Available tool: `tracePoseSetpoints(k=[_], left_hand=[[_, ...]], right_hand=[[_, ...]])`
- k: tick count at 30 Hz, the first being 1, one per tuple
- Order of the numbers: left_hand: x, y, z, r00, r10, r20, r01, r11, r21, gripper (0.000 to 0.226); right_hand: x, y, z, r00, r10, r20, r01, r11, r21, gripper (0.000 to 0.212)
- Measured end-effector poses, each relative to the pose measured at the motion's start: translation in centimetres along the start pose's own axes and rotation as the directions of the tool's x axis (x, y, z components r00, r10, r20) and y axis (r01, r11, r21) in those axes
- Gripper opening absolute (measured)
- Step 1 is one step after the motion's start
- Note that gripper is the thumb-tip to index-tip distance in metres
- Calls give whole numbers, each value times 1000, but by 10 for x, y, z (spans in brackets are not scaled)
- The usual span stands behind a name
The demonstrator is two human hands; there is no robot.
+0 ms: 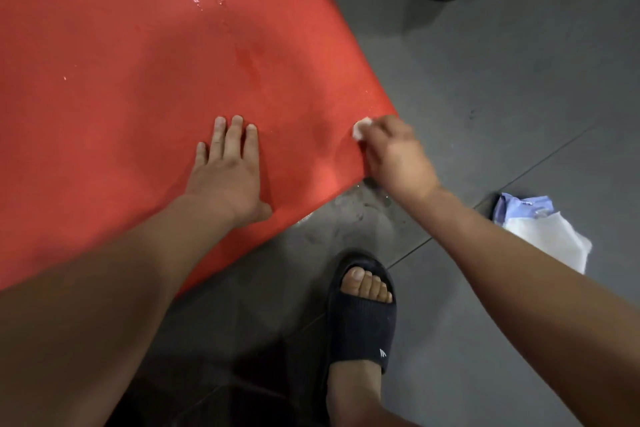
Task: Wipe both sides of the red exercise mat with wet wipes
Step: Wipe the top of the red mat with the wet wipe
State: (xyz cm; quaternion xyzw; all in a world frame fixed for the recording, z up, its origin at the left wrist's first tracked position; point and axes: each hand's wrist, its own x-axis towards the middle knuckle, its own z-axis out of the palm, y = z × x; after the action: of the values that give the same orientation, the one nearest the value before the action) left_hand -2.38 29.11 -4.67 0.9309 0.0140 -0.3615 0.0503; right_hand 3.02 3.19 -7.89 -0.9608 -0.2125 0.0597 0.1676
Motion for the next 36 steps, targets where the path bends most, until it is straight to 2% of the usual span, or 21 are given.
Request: tracePoseSetpoints(k=[2, 3, 4, 6, 8, 9, 10, 13, 14, 18, 21, 24, 27, 29, 31, 32, 34, 36], left_hand=[[-1, -2, -1, 1000, 7, -4, -7, 1000, -9, 138], [-1, -1, -1, 1000, 7, -4, -7, 1000, -12, 138], [-1, 0, -1, 1000, 6, -4, -6, 1000, -11, 138], [-1, 2, 1, 1000, -5, -11, 5, 1000, -8, 138], [-1, 2, 3, 1000, -12, -20, 12, 1000, -9, 139], [-1, 1, 4, 1000, -9, -20, 9, 1000, -9, 139], [0, 0, 3, 1000, -5, -20, 5, 1000, -10, 139], [1, -2, 2, 1000, 1, -25, -1, 1000, -1, 140], [0, -1, 2, 1000, 0, -25, 0, 1000, 3, 140], [-1, 1, 3, 1000, -5, -24, 5, 1000, 8, 139], [0, 1, 3, 1000, -3, -22, 3, 1000, 17, 140], [0, 2, 3, 1000, -6, -27, 6, 1000, 16, 139], [0, 1, 3, 1000, -10, -23, 10, 1000, 19, 139], [0, 1, 3, 1000, -9, -17, 9, 1000, 23, 138], [0, 1, 3, 1000, -14, -16, 14, 1000, 21, 139], [1, 2, 4, 1000, -16, -18, 16, 1000, 19, 139], [1, 4, 5, 1000, -19, -24, 19, 1000, 13, 139], [1, 3, 7, 999, -20, -33, 20, 1000, 8, 139]], right_hand=[[8, 13, -5, 967, 219, -129, -222, 975, -2, 19], [8, 12, -5, 953, 265, -145, -268, 963, 0, 17], [5, 3, -2, 961, 239, -139, -241, 970, -4, 16], [-9, -24, 9, 998, 53, -23, -53, 999, 11, 22], [-24, -40, 13, 982, -141, 129, 137, 990, 43, 28], [-25, -40, 11, 973, -173, 155, 168, 985, 48, 28], [-21, -37, 8, 979, -161, 128, 155, 986, 57, 25], [-16, -28, -2, 998, 24, -57, -19, 995, 95, 24], [-17, -28, -3, 995, 59, -77, -51, 994, 102, 22], [-34, -34, 9, 1000, 0, 1, 0, 996, 89, 15], [-30, -29, 10, 995, 44, -91, -33, 993, 114, 13], [-28, -32, 12, 997, 3, -74, 6, 993, 121, 11], [-25, -21, 5, 998, -61, -24, 63, 993, 99, 22], [-18, 0, -5, 995, 48, -88, -41, 996, 77, 22], [-12, 15, -13, 957, 232, -175, -223, 972, 73, 20], [-12, 12, -10, 941, 278, -195, -270, 961, 65, 18], [-18, -12, 1, 956, 234, -177, -230, 972, 46, 15], [-32, -37, 12, 996, 56, -72, -51, 997, 61, 19]])
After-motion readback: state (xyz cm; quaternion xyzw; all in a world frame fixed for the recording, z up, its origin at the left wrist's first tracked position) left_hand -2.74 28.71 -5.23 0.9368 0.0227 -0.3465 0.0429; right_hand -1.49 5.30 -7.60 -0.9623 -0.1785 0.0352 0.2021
